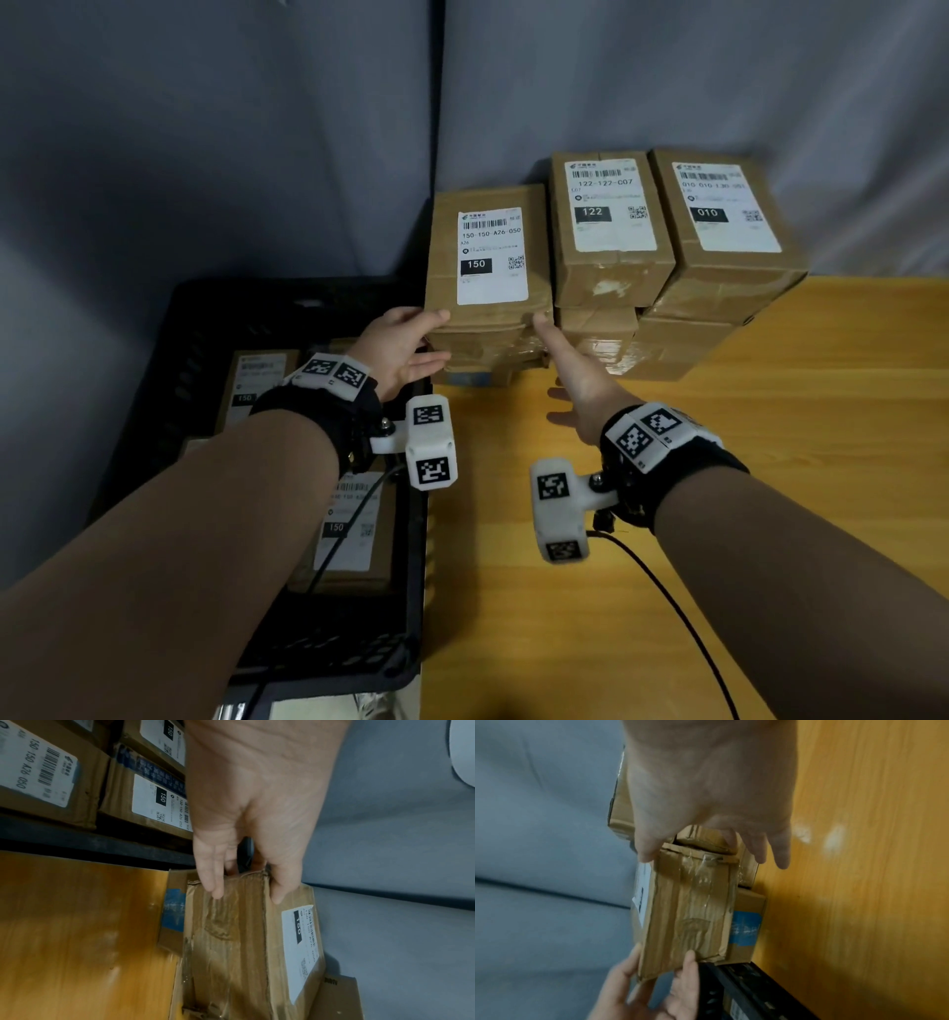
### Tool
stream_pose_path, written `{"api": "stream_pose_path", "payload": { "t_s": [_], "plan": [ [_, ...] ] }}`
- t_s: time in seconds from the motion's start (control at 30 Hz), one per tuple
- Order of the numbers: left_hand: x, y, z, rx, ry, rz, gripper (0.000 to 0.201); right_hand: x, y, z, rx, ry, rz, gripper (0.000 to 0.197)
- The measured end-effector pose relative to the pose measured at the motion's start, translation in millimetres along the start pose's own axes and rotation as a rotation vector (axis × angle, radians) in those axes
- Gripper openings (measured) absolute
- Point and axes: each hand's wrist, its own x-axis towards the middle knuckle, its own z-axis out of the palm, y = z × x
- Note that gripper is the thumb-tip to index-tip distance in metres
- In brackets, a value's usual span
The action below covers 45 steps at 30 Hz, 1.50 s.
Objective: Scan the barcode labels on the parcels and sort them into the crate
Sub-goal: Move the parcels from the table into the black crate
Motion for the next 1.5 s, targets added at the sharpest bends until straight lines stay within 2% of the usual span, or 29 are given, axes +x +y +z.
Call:
{"api": "stream_pose_path", "payload": {
  "t_s": [0.1,0.23,0.37,0.47,0.57,0.67,0.8,0.87,0.97,1.0,1.13,1.2,1.27,1.3,1.37,1.4,1.43,1.5],
  "plan": [
    [-5.6,-0.9,-1.4,-0.010,-0.012,0.024,0.033,-2.0,-3.6,4.9,0.077,-0.053,0.041,0.108],
    [-14.8,-3.5,-7.3,-0.002,-0.035,0.054,0.033,-1.2,-2.2,22.5,0.311,-0.049,0.078,0.117],
    [-21.6,-8.7,-16.5,0.076,-0.037,0.081,0.027,-1.9,3.3,33.5,0.481,-0.060,0.069,0.098],
    [-27.4,-13.3,-25.5,0.191,-0.057,0.064,0.020,-2.9,6.1,35.7,0.515,-0.106,0.053,0.093],
    [-35.3,-18.1,-27.5,0.211,-0.080,0.017,0.015,-7.0,0.7,40.6,0.525,-0.142,0.077,0.089],
    [-37.7,-17.1,-25.4,0.238,-0.073,0.007,0.041,-7.8,-5.5,43.9,0.548,-0.120,0.135,0.099],
    [-33.0,-6.0,-30.7,0.276,-0.077,0.019,0.050,-0.7,-6.7,45.5,0.548,-0.064,0.109,0.111],
    [-30.7,-3.0,-35.8,0.271,-0.055,0.020,0.052,0.4,-5.1,45.5,0.554,-0.055,0.090,0.097],
    [-33.5,-7.8,-42.7,0.244,-0.029,0.010,0.064,-5.3,-0.6,43.0,0.549,-0.075,0.065,0.045],
    [-36.6,-11.0,-44.9,0.232,-0.029,0.002,0.069,-9.2,3.7,43.4,0.587,-0.105,0.065,0.038],
    [-52.6,-23.7,-57.2,0.189,-0.090,-0.047,0.112,-23.3,32.5,54.4,0.756,-0.257,0.111,0.045],
    [-59.1,-27.8,-67.6,0.161,-0.151,-0.057,0.116,-29.5,46.9,67.6,0.736,-0.303,0.115,0.037],
    [-65.6,-30.7,-80.4,0.128,-0.170,-0.052,0.108,-37.2,56.9,85.2,0.696,-0.344,0.117,0.034],
    [-69.5,-31.0,-87.2,0.108,-0.152,-0.036,0.099,-42.5,60.4,94.1,0.676,-0.361,0.111,0.043],
    [-77.3,-27.7,-100.9,0.055,-0.081,0.009,0.070,-50.9,62.2,112.7,0.584,-0.399,0.084,0.078],
    [-80.1,-24.2,-109.7,0.040,-0.041,0.026,0.057,-56.2,60.7,120.7,0.520,-0.426,0.060,0.087],
    [-82.2,-20.2,-119.6,0.027,-0.013,0.035,0.049,-59.5,58.7,127.9,0.467,-0.448,0.029,0.087],
    [-82.4,-13.1,-144.9,0.019,0.015,0.029,0.043,-63.2,50.8,140.2,0.403,-0.478,-0.017,0.068]
  ]
}}
